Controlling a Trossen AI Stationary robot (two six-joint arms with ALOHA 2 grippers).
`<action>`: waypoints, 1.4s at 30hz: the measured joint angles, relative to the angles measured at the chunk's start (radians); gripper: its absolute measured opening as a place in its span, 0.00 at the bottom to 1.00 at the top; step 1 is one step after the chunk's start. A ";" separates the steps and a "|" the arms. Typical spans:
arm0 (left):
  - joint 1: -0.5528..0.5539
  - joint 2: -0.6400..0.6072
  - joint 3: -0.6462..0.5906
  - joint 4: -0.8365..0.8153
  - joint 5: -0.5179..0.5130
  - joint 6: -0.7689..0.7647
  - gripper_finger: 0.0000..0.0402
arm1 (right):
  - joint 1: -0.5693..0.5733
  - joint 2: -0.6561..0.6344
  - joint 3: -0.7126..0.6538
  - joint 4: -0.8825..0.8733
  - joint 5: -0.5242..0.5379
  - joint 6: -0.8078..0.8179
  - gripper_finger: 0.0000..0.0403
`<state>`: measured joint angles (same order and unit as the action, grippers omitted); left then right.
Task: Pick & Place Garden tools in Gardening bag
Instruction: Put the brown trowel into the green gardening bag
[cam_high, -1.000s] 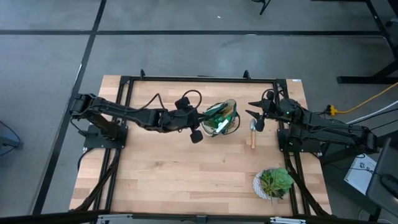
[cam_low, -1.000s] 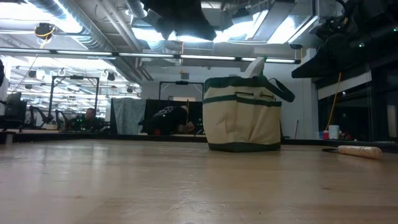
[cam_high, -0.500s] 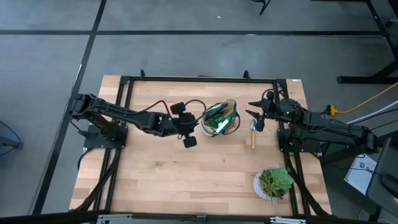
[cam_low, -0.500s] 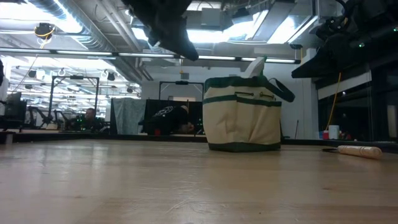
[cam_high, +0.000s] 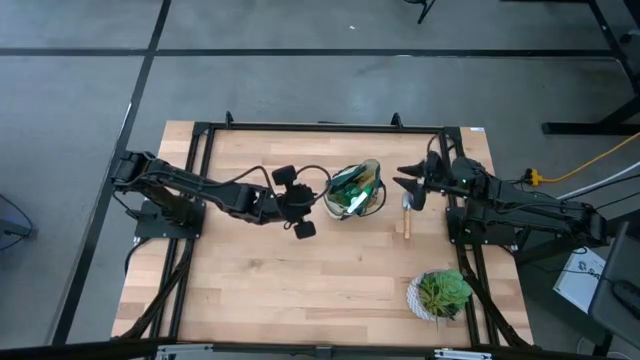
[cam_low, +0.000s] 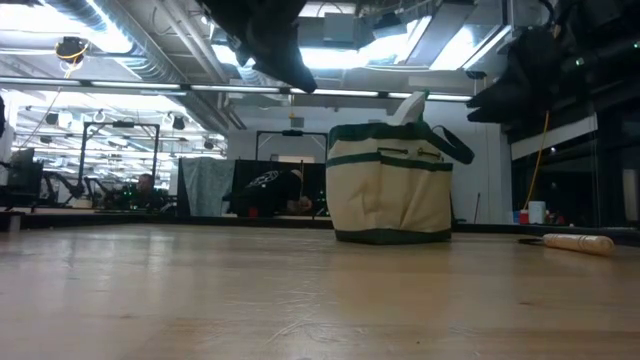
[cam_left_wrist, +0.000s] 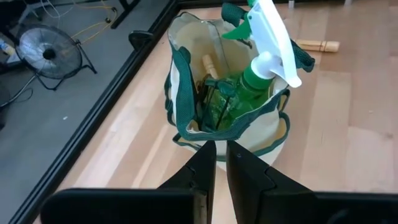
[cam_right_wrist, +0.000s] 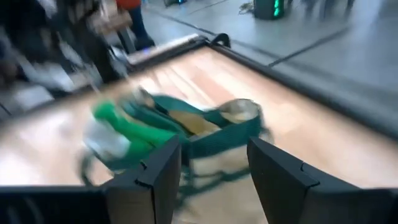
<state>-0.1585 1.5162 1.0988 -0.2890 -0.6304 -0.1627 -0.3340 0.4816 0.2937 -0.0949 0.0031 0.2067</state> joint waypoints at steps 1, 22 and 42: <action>0.000 0.000 0.000 0.000 0.000 0.000 0.08 | 0.000 0.000 0.000 0.011 -0.012 0.084 0.46; -0.058 0.000 0.000 -0.003 -0.005 -0.034 0.08 | 0.001 0.037 0.000 -0.336 -0.398 0.768 0.46; -0.063 0.000 0.000 -0.007 0.000 -0.061 0.08 | 0.001 0.250 0.000 -0.593 -0.131 0.671 0.46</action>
<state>-0.2218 1.5162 1.0985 -0.2962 -0.6300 -0.2241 -0.3328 0.7318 0.2939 -0.6875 -0.1274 0.8775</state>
